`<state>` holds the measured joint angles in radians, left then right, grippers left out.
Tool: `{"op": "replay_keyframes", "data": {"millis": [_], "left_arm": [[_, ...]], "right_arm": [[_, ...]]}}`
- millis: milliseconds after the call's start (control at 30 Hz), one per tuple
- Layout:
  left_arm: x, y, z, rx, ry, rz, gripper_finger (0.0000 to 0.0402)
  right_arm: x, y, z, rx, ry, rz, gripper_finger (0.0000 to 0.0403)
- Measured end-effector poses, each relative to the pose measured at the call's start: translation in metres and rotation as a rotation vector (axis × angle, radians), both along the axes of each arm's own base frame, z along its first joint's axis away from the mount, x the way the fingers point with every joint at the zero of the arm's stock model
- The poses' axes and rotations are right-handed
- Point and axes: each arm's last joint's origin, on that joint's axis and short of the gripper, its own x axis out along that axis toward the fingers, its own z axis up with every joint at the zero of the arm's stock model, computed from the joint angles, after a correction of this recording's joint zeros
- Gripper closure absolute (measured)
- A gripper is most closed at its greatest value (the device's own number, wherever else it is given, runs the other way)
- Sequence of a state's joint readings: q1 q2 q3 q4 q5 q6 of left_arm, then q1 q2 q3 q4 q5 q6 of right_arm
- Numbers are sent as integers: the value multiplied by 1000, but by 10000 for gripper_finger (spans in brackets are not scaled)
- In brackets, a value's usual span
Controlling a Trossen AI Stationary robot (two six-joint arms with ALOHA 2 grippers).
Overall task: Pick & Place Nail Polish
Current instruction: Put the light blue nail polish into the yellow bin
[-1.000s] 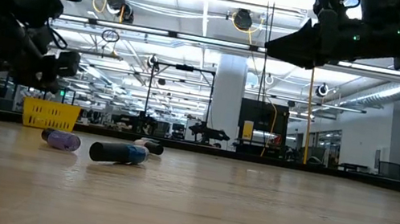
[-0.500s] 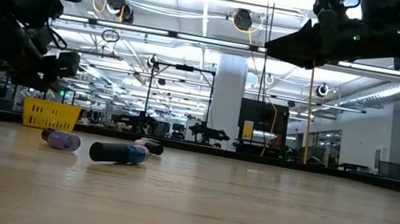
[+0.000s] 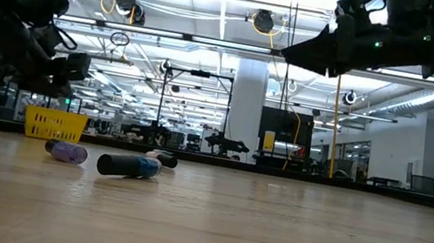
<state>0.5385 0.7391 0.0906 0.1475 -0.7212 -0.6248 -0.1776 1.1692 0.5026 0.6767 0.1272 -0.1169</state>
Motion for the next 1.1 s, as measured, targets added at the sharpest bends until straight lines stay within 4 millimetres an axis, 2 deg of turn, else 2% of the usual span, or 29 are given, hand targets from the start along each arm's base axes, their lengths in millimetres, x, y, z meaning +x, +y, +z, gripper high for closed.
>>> {"op": "replay_keyframes", "data": {"millis": [167, 300, 433, 533, 767, 967, 1100], "left_arm": [[3, 0, 3, 8, -24, -53, 277], [3, 0, 3, 9, -31, -51, 277], [3, 0, 3, 10, -33, -51, 277], [4, 1, 5, 22, -45, -69, 277], [9, 1, 12, 62, -66, -182, 277], [11, 1, 13, 62, -78, -223, 277], [11, 1, 13, 62, -77, -224, 277]], "right_arm": [[13, -2, -11, 6, -30, -7, 190], [31, -6, -24, 50, -61, -9, 190], [64, -12, -39, 118, 3, -15, 190], [94, -20, -51, 156, 116, -30, 190], [158, -70, -56, 239, 400, -101, 190], [196, -99, -66, 305, 396, -41, 190], [210, -109, -78, 327, 417, -31, 191]]}}
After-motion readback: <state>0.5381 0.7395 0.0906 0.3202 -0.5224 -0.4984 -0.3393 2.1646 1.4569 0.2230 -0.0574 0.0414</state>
